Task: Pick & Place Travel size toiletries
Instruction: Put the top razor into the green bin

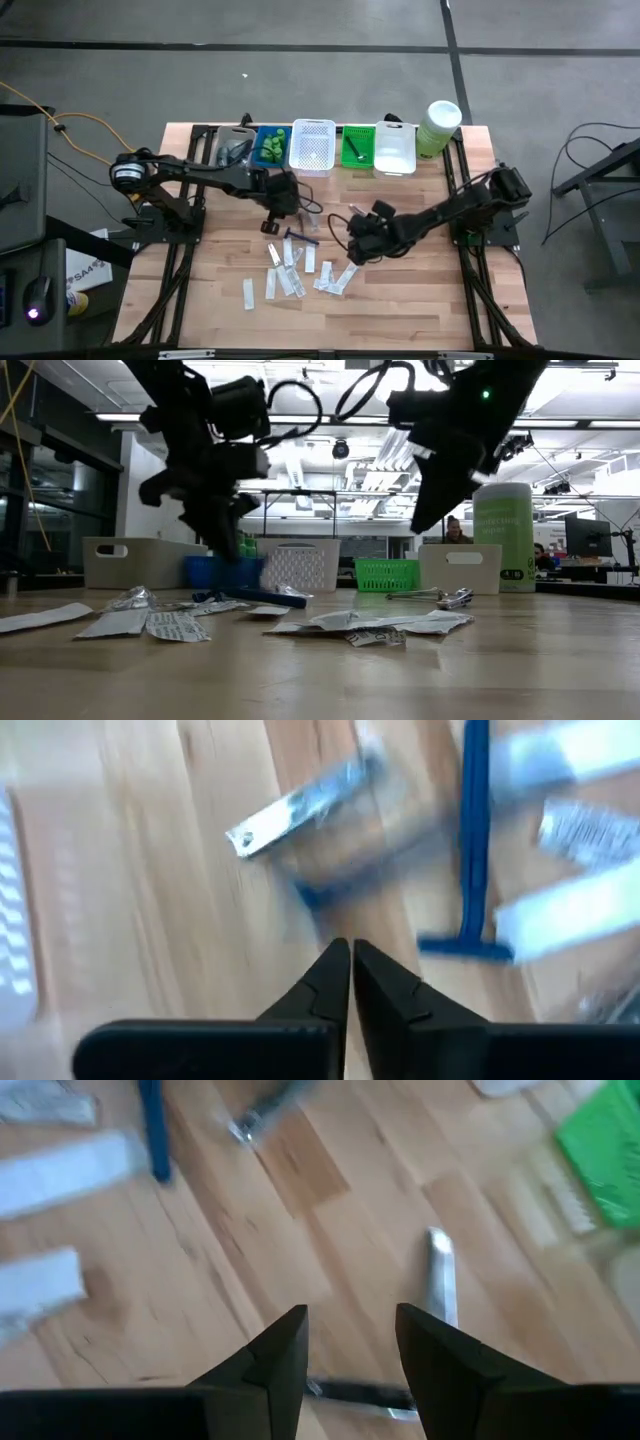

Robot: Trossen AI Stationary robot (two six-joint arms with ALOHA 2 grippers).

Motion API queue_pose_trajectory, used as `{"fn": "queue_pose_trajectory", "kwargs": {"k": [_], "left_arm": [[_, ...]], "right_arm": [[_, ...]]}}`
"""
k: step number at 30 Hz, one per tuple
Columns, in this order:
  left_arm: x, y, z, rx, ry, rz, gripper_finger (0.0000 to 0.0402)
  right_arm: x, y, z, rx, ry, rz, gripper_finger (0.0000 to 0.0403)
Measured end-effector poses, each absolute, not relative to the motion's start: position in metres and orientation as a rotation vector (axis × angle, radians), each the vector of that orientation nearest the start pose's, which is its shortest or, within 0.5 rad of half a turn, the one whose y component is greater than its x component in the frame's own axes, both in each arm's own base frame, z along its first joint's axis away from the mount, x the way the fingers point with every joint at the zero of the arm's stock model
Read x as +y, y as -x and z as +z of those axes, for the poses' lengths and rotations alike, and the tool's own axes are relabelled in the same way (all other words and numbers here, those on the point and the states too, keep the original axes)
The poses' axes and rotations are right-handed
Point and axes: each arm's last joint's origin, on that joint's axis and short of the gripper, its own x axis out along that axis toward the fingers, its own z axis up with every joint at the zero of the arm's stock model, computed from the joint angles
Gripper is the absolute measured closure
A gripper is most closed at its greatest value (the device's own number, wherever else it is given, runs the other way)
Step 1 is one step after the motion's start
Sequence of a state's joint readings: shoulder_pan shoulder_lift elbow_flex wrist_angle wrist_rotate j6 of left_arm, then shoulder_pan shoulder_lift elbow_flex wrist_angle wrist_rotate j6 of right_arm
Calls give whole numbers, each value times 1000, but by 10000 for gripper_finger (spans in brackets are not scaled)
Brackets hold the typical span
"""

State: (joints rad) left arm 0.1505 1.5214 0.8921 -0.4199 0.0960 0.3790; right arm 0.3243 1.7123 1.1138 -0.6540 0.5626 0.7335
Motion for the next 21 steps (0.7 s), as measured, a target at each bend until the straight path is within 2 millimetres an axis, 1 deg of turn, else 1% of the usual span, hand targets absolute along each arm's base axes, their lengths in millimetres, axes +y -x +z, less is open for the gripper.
{"fn": "queue_pose_trajectory", "kwargs": {"k": [4,6,10,15,18,21], "left_arm": [[40,-290,193,962,-207,-171,401],[40,-290,193,955,-203,-177,399],[40,-288,192,994,-199,-146,394],[38,-285,190,1021,-228,-186,390],[35,-287,190,1011,-221,-189,366],[27,-289,190,1008,-231,-185,318]], "right_arm": [[92,-313,172,837,-131,-539,257],[91,-312,164,800,-133,-512,257],[86,-308,152,793,-174,-495,257],[86,-307,150,816,-192,-464,257],[88,-307,150,818,-192,-459,257],[88,-307,150,818,-190,-459,257]]}}
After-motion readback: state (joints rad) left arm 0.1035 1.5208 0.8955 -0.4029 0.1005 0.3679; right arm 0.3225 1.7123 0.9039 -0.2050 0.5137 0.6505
